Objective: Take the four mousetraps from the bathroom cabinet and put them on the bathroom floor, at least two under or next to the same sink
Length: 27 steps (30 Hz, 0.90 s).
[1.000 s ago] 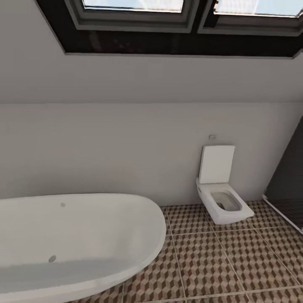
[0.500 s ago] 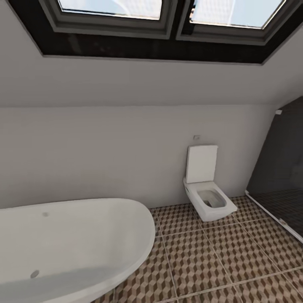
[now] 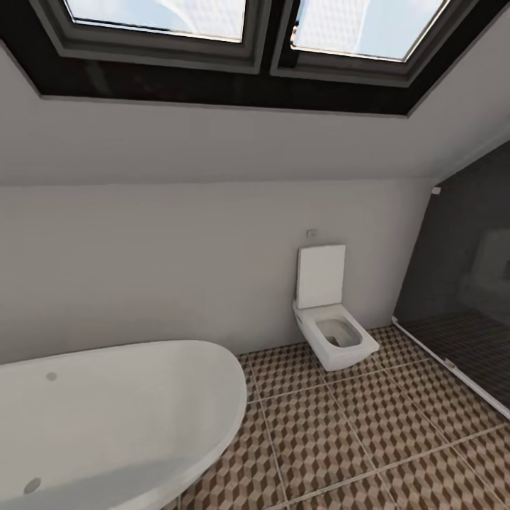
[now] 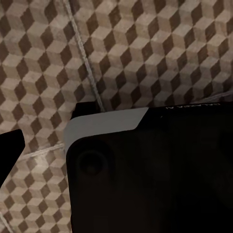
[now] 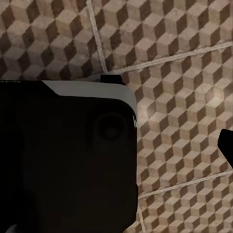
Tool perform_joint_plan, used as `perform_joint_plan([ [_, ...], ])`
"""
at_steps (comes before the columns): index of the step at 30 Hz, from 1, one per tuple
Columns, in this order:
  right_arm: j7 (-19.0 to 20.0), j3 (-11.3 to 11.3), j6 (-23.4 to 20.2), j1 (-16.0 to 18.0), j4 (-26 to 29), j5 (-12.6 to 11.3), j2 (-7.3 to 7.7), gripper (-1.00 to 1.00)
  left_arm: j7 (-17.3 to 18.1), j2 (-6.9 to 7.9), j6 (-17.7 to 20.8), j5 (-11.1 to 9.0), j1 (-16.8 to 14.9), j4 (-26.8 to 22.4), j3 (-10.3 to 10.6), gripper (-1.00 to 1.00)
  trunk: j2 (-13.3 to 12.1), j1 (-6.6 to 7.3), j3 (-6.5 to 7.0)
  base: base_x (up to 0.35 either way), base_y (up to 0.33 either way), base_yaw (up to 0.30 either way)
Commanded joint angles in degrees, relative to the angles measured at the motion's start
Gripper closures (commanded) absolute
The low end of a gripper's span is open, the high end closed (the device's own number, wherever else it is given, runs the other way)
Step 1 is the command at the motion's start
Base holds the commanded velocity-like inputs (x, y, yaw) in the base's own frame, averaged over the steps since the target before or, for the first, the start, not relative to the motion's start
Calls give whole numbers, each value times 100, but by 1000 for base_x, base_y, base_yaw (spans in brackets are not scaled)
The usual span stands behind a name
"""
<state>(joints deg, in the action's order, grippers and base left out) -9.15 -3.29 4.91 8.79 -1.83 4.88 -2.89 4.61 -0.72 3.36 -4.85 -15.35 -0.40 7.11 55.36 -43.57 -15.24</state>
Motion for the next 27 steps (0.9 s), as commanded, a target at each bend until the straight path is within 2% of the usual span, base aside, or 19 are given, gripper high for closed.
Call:
perform_joint_plan([
  [1,-25,-35,31,9,-19,52,-1,-100,14,1,25,-51,-3,-4,45,-100,5,0,-5,0,0,-64],
  [14,-25,-34,45,9,-19,53,-8,-100,14,1,25,-51,-3,-4,47,-100,5,0,9,0,0,-39],
  [27,-25,-40,45,9,-19,49,-3,-100,14,-1,27,-51,-3,-4,47,-100,5,0,48,0,0,-195],
])
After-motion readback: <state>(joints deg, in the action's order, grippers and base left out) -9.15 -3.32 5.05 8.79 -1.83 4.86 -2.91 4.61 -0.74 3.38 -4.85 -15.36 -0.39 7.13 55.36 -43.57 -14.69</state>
